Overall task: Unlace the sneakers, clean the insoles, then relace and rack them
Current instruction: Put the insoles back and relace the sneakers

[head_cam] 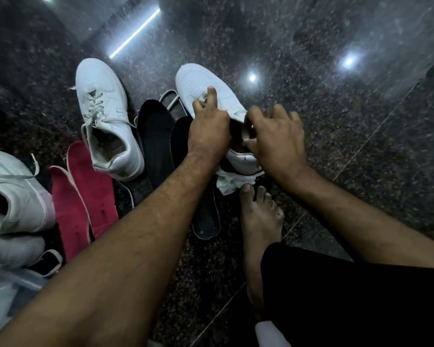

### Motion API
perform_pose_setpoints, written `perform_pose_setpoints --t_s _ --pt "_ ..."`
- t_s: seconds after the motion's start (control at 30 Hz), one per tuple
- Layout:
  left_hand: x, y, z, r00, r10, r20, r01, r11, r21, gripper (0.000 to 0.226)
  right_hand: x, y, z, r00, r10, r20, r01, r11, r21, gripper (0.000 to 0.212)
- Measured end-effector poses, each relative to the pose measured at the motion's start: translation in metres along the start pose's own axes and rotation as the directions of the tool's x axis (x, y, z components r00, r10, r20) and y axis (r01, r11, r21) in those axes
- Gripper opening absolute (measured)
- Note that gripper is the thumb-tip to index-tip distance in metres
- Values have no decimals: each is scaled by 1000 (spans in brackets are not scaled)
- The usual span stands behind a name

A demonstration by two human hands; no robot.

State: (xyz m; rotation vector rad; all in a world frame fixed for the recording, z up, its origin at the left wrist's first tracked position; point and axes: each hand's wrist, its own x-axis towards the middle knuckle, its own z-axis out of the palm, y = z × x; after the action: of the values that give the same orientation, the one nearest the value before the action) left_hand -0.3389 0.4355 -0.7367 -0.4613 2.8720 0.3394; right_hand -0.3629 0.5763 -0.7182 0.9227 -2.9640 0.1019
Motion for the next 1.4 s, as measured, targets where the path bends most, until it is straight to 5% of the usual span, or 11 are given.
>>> perform_pose_setpoints --t_s 0.17,0.33,0.53,0.67,1.0,1.1,1.3,1.4 --pt "-9 -3 -9 992 46 -114 -62 988 -140 28 7 0 1 993 -38 -113 29 996 -80 38" --pt "-22 -10 -17 984 83 -156 -100 990 -104 27 17 14 -6 1000 -25 10 26 997 -68 48" --pt "-29 -14 -17 989 -72 -131 41 973 -228 32 1 -2 -27 961 -190 201 214 971 -107 66" --pt "-31 -17 -21 990 -104 -97 69 947 -315 29 -11 -8 -22 949 -193 250 207 978 -29 50" --pt "-25 -16 -19 995 -101 12 98 914 -395 28 -9 5 4 961 -189 -201 150 970 -192 44" --pt "-25 -16 -20 993 -115 30 117 905 -409 25 -6 11 1 986 -90 -139 63 980 -191 38" --pt "-27 -13 -24 991 -126 41 131 904 -407 22 29 13 14 987 -20 156 40 991 -127 68" --pt "-28 -13 -26 989 -142 43 148 906 -396 22 25 16 12 993 -48 104 65 983 -174 70"
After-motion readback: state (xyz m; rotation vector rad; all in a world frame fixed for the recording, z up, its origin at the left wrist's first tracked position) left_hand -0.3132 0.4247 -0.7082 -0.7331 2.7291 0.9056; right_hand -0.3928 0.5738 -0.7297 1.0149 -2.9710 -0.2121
